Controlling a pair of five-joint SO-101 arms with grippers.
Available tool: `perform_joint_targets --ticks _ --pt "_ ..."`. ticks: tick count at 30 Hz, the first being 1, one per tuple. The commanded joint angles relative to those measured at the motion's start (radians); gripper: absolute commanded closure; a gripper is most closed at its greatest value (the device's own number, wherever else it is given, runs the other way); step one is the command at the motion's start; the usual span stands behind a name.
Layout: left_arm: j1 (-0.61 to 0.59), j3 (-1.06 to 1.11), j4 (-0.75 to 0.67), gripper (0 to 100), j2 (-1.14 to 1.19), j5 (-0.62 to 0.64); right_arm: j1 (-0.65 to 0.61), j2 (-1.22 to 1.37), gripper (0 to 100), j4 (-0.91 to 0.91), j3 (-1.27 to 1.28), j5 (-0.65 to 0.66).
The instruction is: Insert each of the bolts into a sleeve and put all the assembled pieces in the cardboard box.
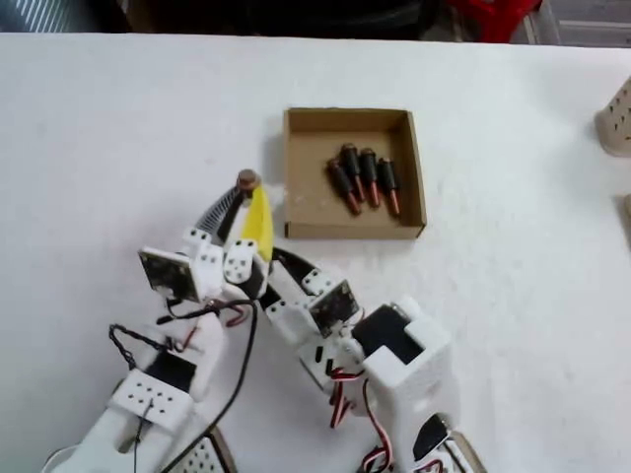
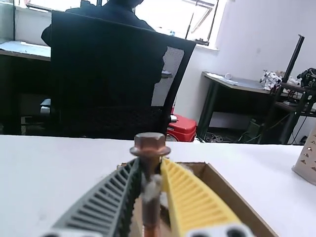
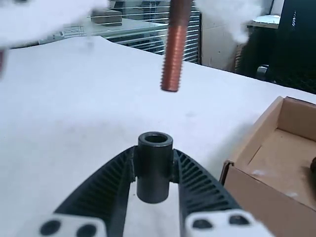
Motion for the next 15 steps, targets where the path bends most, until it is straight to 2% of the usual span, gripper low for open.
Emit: perform_joint_targets --ticks 1,15 --pt "0.022 -0.005 0.026 98 0.007 0.02 0.03 -0.013 98.3 -0.001 -0.02 -0.074" --pt "0.035 -0.006 0.052 98 0.01 0.021 0.031 -0.015 98.3 -0.007 -0.037 -0.089"
